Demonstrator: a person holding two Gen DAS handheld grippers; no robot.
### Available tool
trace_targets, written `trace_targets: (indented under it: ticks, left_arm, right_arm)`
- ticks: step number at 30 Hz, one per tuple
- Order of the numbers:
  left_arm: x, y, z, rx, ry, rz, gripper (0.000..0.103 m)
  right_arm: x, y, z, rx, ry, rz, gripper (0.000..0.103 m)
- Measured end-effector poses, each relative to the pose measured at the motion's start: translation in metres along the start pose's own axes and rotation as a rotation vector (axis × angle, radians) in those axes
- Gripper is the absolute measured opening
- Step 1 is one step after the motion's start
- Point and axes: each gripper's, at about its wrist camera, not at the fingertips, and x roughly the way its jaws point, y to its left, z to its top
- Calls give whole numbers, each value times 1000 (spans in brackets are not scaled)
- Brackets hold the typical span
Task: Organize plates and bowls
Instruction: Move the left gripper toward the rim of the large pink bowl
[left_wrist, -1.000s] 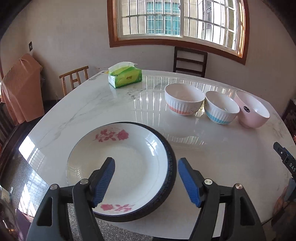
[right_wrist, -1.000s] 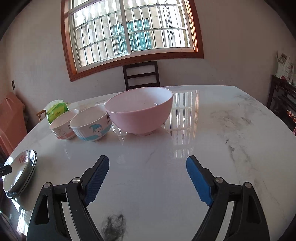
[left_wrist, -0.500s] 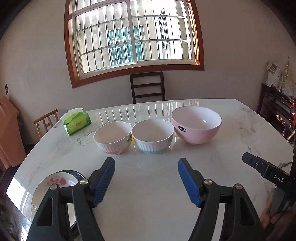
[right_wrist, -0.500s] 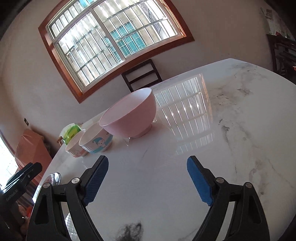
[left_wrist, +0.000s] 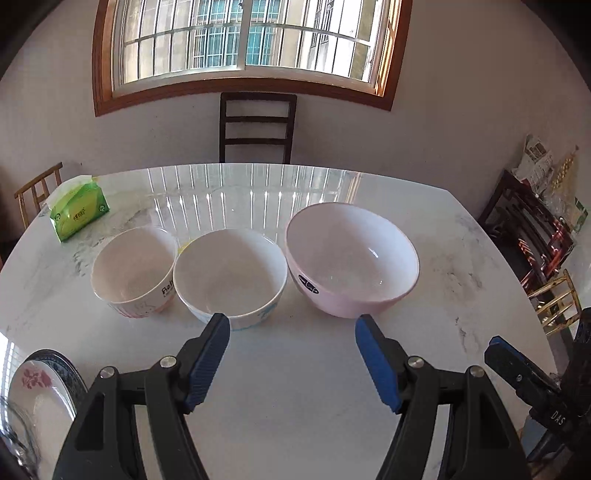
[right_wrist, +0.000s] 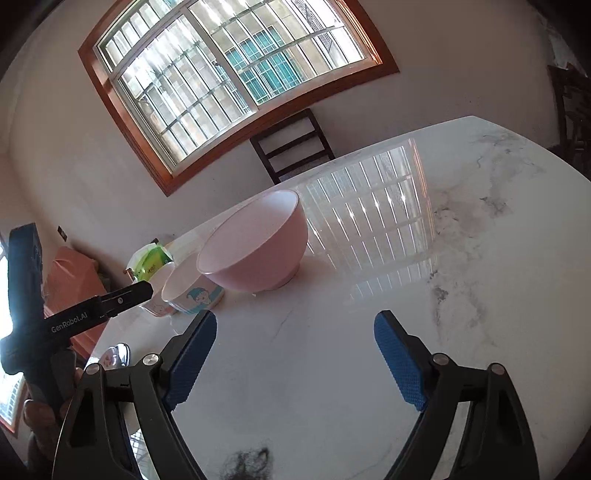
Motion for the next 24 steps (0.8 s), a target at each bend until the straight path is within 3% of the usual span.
trace_targets:
  ticks: [5, 7, 11, 18, 24]
  left_arm:
    - [26, 15, 32, -96, 90, -107, 72]
    - [36, 18, 43, -122, 125, -130, 72]
    - [49, 22, 67, -137, 112, -92, 72]
    - [92, 17, 103, -100, 193, -142, 72]
    - [128, 6, 117, 17, 235, -58, 72]
  right_arm:
    - [25, 2, 54, -24, 84, 8, 84]
    - [35, 4, 69, -31, 97, -30, 83]
    - [60, 6, 88, -43, 134, -64, 81]
    - [99, -1, 96, -17, 224, -87, 70]
    - [119, -1, 91, -10, 277, -89, 64]
